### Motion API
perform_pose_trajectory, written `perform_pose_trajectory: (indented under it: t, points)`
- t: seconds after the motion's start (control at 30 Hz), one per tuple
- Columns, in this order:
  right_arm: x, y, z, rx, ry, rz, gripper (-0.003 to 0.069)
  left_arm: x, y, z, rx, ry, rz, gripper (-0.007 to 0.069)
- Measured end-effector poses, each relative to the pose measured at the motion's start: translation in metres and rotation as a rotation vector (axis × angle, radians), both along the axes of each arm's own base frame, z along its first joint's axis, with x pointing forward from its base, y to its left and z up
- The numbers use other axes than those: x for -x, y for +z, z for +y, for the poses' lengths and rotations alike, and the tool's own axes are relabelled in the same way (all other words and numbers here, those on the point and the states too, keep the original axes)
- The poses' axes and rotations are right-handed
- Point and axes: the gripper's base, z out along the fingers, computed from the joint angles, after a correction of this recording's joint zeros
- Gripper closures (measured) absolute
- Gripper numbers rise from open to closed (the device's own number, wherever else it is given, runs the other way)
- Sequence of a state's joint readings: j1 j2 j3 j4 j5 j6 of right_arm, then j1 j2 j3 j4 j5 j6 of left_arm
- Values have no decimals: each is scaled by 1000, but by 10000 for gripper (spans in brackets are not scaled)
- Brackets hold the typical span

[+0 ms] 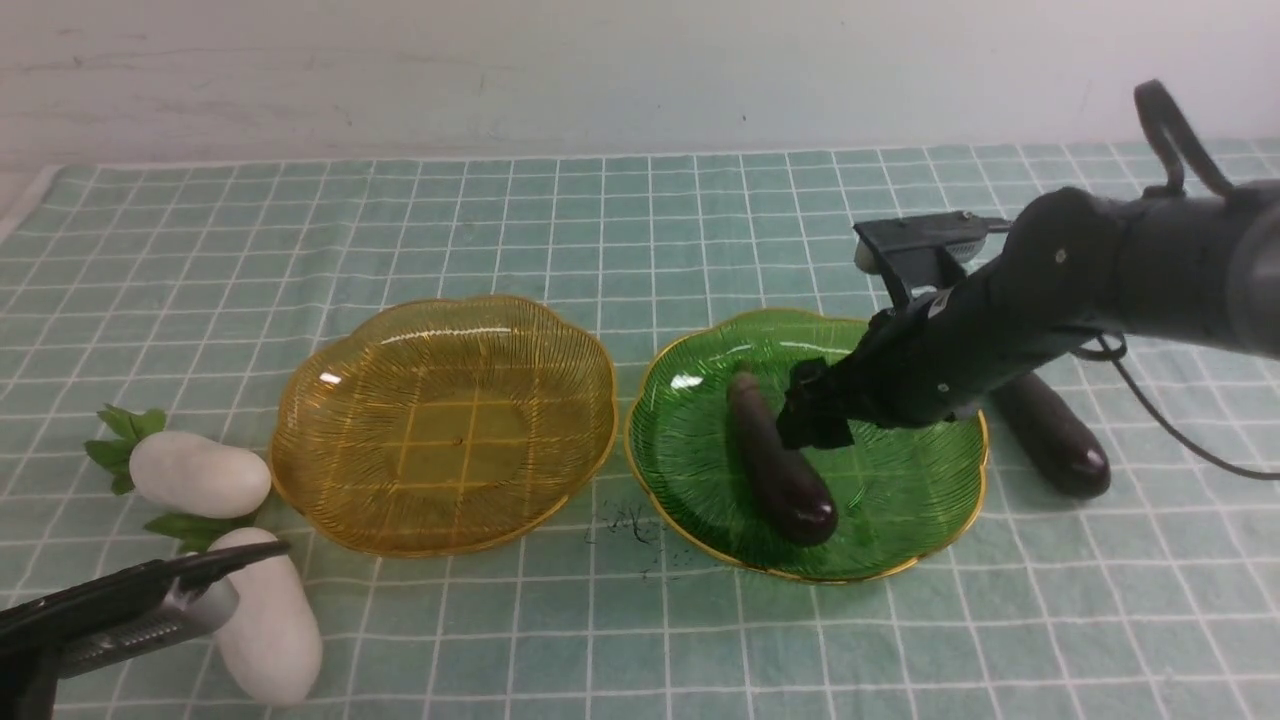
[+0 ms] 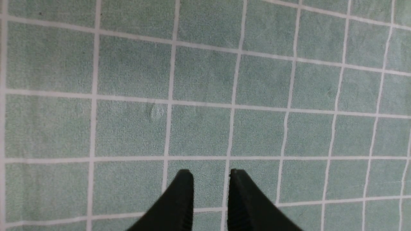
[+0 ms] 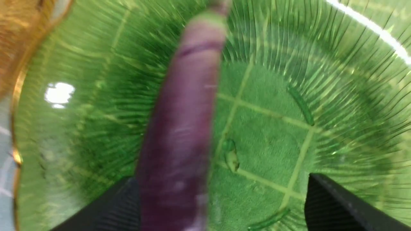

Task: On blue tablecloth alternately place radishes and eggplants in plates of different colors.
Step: 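Put the eggplants into the green plate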

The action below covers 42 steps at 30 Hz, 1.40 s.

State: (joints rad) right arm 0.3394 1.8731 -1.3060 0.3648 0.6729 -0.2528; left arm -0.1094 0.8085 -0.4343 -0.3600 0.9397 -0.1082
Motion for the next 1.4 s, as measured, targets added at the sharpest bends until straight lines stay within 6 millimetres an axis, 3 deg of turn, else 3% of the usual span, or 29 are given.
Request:
perform_pose_trajectory:
  t: [0.07, 0.17, 0.27, 0.37, 0.43, 0.53, 0.63, 0.8, 0.83, 0.93, 1.03, 1.2, 1.27, 1.3, 1.4]
  points:
    - [-5, 13, -5, 6, -10, -8, 19, 0, 0, 0, 0, 0, 0, 481]
    - [-17, 48, -32, 87, -27, -20, 19, 0, 0, 0, 0, 0, 0, 481]
    - [-22, 64, -60, 180, -70, -12, 26, 0, 0, 0, 0, 0, 0, 481]
    - [-23, 62, -82, 248, -130, 39, 36, 0, 0, 0, 0, 0, 0, 481]
    - [-25, 53, -99, 277, -206, 103, 50, 0, 0, 0, 0, 0, 0, 481]
    - [-29, 36, -111, 278, -267, 174, 69, 0, 0, 0, 0, 0, 0, 481]
    - [-37, 7, -112, 289, -277, 249, 85, 0, 0, 0, 0, 0, 0, 481]
    - [-43, -22, -112, 304, -270, 313, 90, 0, 0, 0, 0, 0, 0, 481]
    - [-45, -37, -111, 312, -265, 347, 90, 0, 0, 0, 0, 0, 0, 481]
    - [-47, -57, -112, 321, -260, 394, 93, 0, 0, 0, 0, 0, 0, 481]
    - [-48, -56, -112, 328, -255, 391, 123, 0, 0, 0, 0, 0, -1, 481]
    - [-50, -47, -115, 371, -235, 412, 304, 0, 0, 0, 0, 0, -1, 481]
    - [-51, -43, -115, 377, -236, 418, 305, 0, 0, 0, 0, 0, -1, 481]
    - [-53, -37, -115, 378, -238, 407, 303, 0, 0, 0, 0, 0, -1, 481]
    - [-66, 4, -114, 346, -266, 291, 302, 0, 0, 0, 0, 0, -1, 481]
